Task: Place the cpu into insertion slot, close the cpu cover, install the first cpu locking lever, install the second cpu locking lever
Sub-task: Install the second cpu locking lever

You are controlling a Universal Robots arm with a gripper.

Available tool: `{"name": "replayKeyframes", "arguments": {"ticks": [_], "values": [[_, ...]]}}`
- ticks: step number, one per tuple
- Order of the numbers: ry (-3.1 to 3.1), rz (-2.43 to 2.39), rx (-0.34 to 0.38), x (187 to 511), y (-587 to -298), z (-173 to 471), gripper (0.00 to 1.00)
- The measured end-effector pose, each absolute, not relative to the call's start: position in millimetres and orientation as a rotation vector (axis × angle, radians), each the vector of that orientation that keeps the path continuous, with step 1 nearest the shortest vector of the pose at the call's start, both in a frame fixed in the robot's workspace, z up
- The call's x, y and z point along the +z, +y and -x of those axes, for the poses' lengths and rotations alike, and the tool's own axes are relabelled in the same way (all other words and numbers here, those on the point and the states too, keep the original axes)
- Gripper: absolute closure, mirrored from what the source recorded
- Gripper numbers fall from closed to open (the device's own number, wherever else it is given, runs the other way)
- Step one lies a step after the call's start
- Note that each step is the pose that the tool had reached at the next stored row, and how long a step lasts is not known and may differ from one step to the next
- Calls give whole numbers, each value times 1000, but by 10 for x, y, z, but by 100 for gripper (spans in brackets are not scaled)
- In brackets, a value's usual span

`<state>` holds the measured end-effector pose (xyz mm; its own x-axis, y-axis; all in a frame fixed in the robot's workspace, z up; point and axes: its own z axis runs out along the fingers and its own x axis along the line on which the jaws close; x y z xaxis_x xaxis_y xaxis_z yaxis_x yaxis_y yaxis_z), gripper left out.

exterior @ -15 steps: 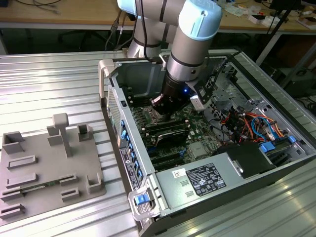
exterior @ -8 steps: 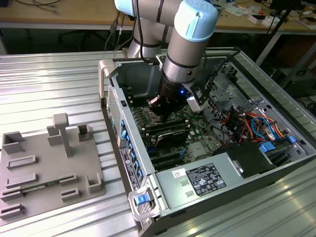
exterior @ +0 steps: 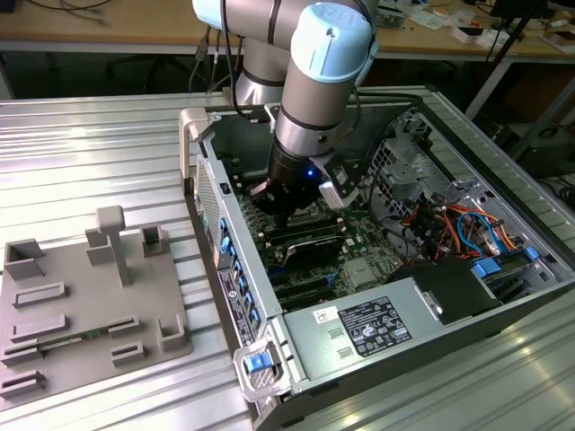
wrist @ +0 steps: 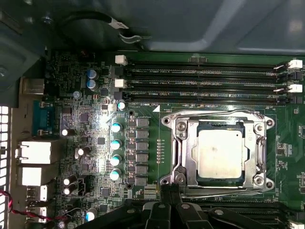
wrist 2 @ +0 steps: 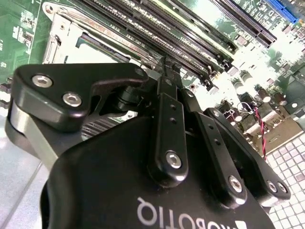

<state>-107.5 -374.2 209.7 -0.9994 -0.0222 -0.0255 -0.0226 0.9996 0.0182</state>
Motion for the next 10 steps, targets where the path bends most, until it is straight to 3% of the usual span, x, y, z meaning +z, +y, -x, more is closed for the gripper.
{"name": "replayKeyframes", "arguments": {"ticks": [10], "values": [[3116,49,32,2077,-3738,1088,89]]}}
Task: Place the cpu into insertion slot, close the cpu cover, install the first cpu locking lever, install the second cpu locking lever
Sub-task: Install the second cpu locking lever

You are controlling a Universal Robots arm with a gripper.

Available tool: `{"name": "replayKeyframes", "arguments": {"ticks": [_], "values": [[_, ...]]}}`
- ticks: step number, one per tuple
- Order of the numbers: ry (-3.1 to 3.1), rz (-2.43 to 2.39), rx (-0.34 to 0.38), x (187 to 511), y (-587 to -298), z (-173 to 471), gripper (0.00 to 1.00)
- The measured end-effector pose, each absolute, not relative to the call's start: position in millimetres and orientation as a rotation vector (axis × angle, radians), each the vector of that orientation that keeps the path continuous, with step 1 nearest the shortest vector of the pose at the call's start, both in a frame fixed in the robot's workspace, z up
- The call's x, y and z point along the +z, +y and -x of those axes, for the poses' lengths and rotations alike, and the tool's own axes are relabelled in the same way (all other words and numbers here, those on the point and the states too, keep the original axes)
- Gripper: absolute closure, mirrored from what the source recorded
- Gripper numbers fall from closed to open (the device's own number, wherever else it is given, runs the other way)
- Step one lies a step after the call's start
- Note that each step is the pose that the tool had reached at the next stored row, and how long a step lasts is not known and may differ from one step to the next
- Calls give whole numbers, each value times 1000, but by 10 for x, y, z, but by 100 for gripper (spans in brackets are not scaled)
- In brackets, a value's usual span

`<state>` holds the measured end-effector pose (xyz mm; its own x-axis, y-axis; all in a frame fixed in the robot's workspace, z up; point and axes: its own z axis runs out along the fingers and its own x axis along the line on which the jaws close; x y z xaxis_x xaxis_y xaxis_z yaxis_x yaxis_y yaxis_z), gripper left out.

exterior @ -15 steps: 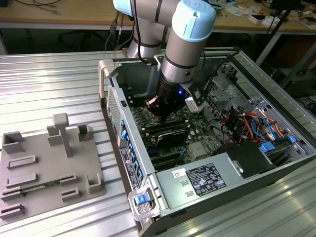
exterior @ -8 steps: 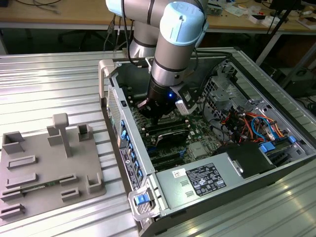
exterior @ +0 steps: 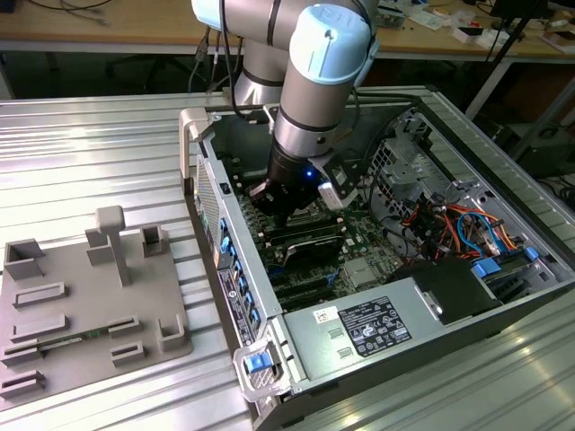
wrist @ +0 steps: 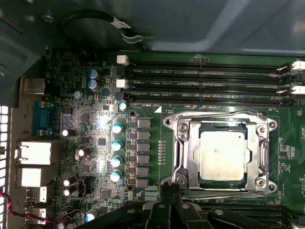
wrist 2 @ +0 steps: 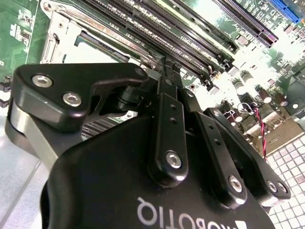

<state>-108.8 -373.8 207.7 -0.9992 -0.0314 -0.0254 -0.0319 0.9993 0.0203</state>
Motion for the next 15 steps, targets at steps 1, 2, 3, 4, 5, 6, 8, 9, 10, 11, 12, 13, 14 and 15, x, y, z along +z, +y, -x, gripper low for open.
{"name": "replayKeyframes", "arguments": {"ticks": [1,2,3,4,5,6,8,9,10,11,12,13,14,15], "values": [[3116,51,32,2074,-3737,1089,89],[3116,54,33,2070,-3735,1089,89],[3116,55,32,2067,-3733,1089,89],[3116,56,32,2065,-3731,1090,89],[3116,57,32,2063,-3728,1090,89],[3116,58,32,2061,-3726,1090,89],[3116,60,33,2058,-3718,1090,89],[3116,61,33,2056,-3715,1090,89],[3116,62,33,2053,-3711,1090,89],[3116,63,33,2050,-3708,1090,89],[3116,64,33,2047,-3704,1090,89],[3116,65,33,2044,-3701,1089,89],[3116,66,33,2040,-3698,1089,89],[3116,67,32,2036,-3695,1089,89]]}}
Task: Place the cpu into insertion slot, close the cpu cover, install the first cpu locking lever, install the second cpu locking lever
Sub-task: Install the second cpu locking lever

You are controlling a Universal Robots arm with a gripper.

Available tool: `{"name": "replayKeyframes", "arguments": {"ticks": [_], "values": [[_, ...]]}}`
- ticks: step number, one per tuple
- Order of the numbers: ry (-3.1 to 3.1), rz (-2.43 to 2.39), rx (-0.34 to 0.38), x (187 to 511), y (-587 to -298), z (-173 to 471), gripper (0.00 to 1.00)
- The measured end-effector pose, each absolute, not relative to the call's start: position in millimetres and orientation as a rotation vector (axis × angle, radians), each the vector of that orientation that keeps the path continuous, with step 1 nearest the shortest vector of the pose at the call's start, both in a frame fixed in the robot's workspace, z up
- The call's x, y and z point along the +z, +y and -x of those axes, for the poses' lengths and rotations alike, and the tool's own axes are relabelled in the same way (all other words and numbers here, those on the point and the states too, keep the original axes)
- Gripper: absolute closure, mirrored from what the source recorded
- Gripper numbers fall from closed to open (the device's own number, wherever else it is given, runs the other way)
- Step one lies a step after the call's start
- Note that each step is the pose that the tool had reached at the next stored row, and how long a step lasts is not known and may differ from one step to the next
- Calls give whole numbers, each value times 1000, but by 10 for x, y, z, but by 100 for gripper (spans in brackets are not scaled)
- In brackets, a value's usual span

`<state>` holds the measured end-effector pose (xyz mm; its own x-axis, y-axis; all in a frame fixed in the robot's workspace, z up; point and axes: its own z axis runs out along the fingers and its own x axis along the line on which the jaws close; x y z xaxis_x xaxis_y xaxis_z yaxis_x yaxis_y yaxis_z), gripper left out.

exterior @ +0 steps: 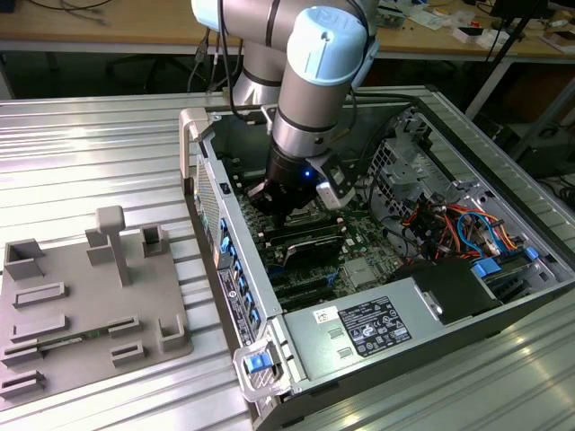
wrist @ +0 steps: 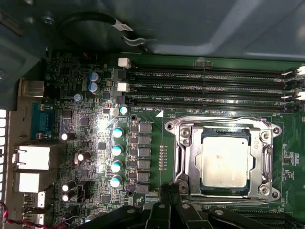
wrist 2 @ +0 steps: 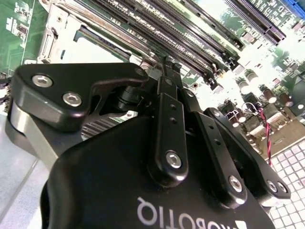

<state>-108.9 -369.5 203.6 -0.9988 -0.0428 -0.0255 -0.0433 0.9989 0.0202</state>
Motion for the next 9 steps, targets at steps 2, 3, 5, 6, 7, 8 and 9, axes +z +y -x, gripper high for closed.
{"name": "replayKeyframes", "arguments": {"ticks": [2,3,5,6,7,8,9], "values": [[3116,70,32,2023,-3687,1090,89],[3116,72,32,2018,-3686,1090,89],[3116,72,33,2015,-3686,1090,89],[3116,72,33,2015,-3688,1090,89],[3116,72,33,2015,-3689,1090,89],[3116,73,33,2015,-3690,1089,89],[3116,72,33,2015,-3690,1090,89]]}}
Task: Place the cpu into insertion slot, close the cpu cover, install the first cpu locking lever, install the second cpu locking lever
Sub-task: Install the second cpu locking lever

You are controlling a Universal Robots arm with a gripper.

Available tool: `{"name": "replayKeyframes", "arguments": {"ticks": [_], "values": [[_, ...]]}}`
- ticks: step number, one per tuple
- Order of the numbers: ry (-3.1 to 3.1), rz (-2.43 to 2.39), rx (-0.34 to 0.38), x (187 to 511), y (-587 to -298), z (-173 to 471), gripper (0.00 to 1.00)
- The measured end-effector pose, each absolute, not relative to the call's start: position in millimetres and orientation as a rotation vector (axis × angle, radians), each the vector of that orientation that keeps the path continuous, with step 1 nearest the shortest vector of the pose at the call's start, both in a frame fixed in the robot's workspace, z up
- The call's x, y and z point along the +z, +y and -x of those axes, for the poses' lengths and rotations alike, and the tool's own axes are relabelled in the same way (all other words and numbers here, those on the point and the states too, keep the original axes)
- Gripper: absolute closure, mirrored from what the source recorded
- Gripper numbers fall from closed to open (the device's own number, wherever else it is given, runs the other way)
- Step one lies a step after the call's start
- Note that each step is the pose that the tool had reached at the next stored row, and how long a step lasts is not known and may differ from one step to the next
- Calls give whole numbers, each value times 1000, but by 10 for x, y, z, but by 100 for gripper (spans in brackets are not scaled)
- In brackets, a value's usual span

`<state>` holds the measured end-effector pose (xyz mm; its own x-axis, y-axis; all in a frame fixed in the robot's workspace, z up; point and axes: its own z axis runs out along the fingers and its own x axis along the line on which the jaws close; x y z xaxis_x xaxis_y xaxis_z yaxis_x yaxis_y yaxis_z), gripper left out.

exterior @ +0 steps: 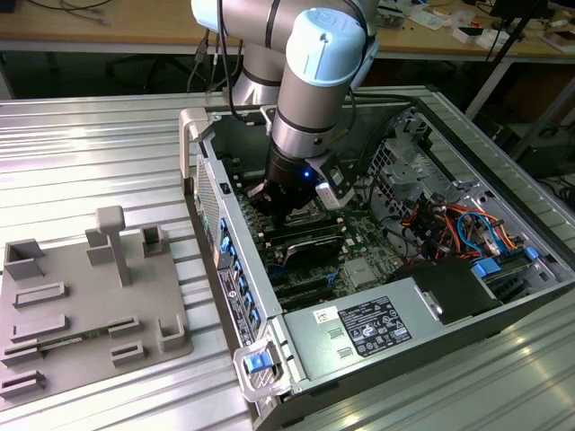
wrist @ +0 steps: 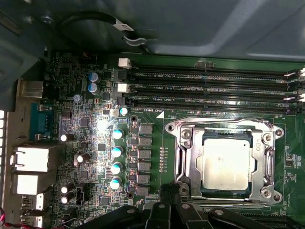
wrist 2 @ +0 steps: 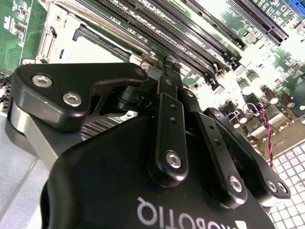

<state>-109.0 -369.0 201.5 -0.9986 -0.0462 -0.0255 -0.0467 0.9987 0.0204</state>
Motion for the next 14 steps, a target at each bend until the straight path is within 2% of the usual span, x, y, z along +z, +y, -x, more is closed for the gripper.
{"name": "replayKeyframes", "arguments": {"ticks": [14], "values": [[3116,73,24,2086,-3692,1089,89]]}}
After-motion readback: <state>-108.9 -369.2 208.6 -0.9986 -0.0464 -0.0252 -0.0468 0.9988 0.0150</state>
